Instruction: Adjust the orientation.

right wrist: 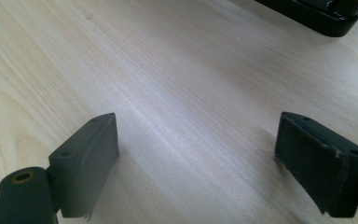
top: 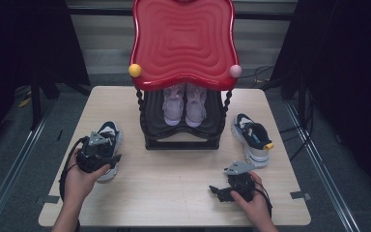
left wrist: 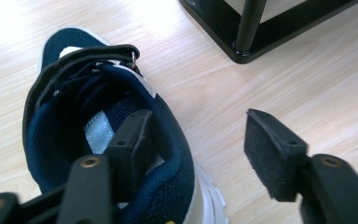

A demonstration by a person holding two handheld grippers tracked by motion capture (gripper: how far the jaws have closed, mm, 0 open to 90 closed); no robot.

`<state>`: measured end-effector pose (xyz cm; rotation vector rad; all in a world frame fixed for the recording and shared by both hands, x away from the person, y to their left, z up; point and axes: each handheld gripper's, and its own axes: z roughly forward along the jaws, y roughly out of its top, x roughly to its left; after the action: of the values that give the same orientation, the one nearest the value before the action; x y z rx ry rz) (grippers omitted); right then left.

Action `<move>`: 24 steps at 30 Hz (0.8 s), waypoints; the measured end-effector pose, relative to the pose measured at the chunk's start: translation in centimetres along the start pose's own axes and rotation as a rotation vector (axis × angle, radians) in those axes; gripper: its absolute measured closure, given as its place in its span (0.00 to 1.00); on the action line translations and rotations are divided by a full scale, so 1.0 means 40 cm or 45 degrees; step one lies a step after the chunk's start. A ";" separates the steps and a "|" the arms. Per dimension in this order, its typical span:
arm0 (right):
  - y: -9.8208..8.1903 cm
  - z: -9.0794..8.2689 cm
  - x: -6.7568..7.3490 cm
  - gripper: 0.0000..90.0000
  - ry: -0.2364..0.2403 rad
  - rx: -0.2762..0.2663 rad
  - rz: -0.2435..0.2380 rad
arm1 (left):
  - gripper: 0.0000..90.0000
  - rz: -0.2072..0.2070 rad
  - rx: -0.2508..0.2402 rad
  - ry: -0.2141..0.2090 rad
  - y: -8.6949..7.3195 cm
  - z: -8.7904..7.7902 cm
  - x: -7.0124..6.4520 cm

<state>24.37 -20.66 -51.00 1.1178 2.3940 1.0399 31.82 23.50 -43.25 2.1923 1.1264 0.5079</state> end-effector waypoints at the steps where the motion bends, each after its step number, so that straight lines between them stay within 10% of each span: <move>1: 0.000 0.000 0.000 0.14 0.001 0.000 0.001 | 0.55 0.003 -0.006 -0.006 0.001 0.001 0.000; 6: 0.000 0.000 0.000 0.14 0.000 0.000 0.000 | 0.81 -0.036 0.023 -0.005 0.004 -0.005 0.003; 11: 0.000 0.000 0.000 0.14 0.000 0.000 0.001 | 0.84 -0.043 0.002 0.001 -0.001 -0.006 -0.014; 24: 0.000 0.000 0.000 0.14 0.000 -0.001 0.001 | 0.83 0.006 -0.056 -0.179 0.037 0.022 -0.125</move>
<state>24.37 -20.67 -51.00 1.1186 2.3937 1.0409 30.41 18.42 -43.18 2.1571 1.0266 0.3707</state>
